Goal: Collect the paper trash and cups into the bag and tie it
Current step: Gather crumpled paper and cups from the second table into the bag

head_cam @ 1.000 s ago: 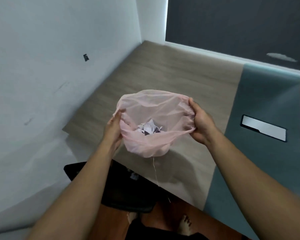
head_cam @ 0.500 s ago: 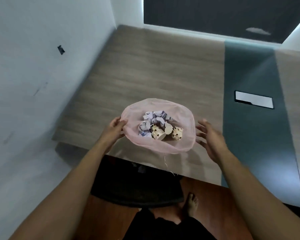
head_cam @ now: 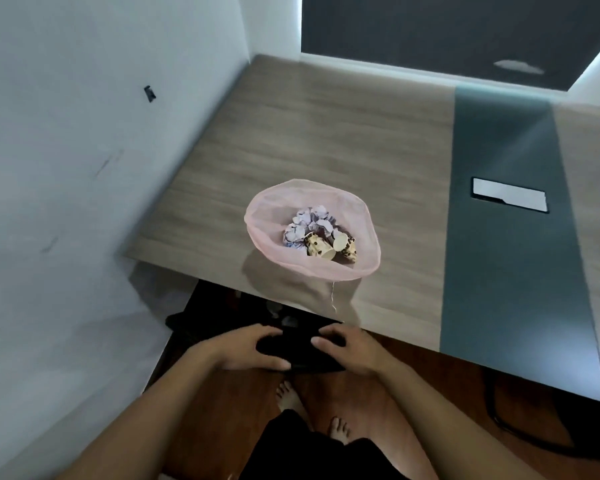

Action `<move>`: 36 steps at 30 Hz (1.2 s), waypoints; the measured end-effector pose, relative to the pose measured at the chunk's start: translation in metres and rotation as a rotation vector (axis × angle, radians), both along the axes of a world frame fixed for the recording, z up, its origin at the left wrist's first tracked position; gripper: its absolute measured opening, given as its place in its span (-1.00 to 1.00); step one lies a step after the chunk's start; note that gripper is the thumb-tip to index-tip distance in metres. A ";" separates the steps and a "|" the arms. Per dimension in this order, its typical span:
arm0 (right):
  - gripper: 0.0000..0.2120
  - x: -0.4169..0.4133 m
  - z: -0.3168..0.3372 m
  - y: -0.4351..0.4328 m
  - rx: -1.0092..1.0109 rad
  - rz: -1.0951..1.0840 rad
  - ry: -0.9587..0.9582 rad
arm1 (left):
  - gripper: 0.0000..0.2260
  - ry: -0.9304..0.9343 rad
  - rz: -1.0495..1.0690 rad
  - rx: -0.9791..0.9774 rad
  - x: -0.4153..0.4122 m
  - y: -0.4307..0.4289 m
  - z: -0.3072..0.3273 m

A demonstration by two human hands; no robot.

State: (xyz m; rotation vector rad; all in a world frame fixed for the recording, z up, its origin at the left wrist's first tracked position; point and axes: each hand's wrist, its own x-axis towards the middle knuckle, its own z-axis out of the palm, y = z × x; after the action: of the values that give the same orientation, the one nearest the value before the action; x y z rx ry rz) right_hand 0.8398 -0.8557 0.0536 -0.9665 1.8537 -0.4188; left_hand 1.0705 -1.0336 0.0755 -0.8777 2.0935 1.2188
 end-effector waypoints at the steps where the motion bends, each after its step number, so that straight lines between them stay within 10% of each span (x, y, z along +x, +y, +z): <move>1: -0.18 0.007 -0.004 0.005 0.052 0.108 0.038 | -0.04 -0.041 -0.080 -0.068 0.005 0.011 -0.005; 4: 0.07 0.020 -0.021 0.016 0.130 0.387 0.283 | -0.09 -0.148 -0.223 -0.388 0.011 0.035 -0.029; 13: -0.40 0.037 -0.028 0.023 0.062 0.474 0.596 | -0.47 -0.133 -0.116 -0.837 0.004 0.074 -0.061; 36: -0.34 0.187 -0.038 0.201 0.102 0.727 0.490 | -0.49 -0.130 -0.052 -0.785 0.186 0.273 -0.073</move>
State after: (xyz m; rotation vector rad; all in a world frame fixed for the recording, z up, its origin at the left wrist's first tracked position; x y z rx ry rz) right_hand 1.0264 -0.6547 0.0160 -1.6775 1.7508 0.3817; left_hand 1.2563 -0.7606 0.0022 -1.1701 2.4788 0.2598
